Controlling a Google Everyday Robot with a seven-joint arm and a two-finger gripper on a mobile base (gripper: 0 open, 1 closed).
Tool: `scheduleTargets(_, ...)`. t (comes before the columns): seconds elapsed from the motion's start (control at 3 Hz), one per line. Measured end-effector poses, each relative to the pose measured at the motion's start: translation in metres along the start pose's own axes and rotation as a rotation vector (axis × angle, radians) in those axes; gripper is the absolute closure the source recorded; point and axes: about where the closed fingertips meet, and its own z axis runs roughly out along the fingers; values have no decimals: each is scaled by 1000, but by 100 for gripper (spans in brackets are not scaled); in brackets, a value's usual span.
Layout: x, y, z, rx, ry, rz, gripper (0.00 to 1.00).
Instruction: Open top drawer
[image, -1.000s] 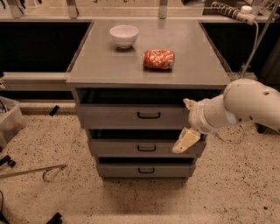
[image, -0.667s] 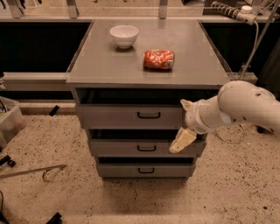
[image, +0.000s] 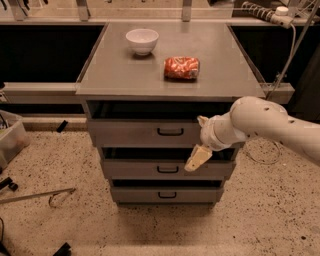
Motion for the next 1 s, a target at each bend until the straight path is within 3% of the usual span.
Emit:
scheduleTargets(0.67, 21, -16, 29, 27, 58, 31, 0)
scheduleTargets(1.0, 20, -16, 28, 27, 58, 31, 0)
